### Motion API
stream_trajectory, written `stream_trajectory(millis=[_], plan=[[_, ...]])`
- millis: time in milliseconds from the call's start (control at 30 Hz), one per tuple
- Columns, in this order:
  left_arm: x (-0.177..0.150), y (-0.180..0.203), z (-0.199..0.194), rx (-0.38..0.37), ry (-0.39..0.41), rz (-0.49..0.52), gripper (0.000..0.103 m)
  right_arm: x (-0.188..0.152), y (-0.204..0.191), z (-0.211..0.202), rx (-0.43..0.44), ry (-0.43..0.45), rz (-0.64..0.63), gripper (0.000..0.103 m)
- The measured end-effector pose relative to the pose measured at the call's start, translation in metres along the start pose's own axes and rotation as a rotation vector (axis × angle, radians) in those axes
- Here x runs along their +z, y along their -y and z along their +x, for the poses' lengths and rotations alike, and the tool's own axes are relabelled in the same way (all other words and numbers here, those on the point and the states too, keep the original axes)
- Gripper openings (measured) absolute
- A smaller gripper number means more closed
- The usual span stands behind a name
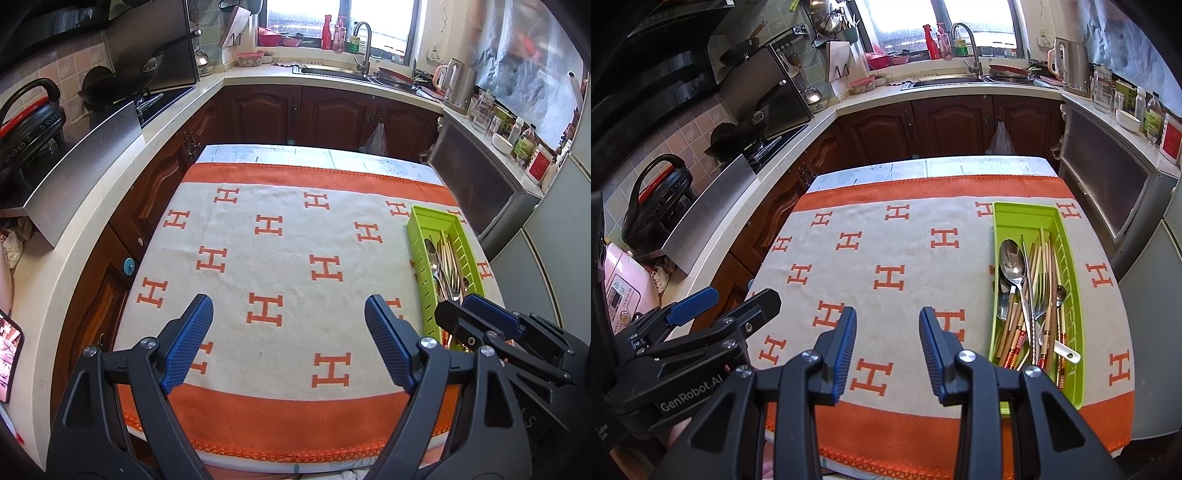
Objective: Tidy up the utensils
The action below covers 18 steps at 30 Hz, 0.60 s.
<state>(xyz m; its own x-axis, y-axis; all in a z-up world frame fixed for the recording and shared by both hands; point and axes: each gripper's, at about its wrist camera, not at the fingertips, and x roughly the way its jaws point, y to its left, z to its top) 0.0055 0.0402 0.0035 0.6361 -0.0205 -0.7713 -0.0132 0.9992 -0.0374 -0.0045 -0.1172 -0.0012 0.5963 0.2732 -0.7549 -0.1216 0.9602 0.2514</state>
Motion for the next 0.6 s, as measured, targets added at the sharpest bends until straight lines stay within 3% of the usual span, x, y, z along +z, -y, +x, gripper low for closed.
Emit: stream_trajectory(millis=[600], plan=[[-0.0021, -0.0085, -0.0017, -0.003, -0.008, -0.009, 0.083, -0.0011, -0.0038, 0.0014, -0.006, -0.009, -0.005, 0.035]])
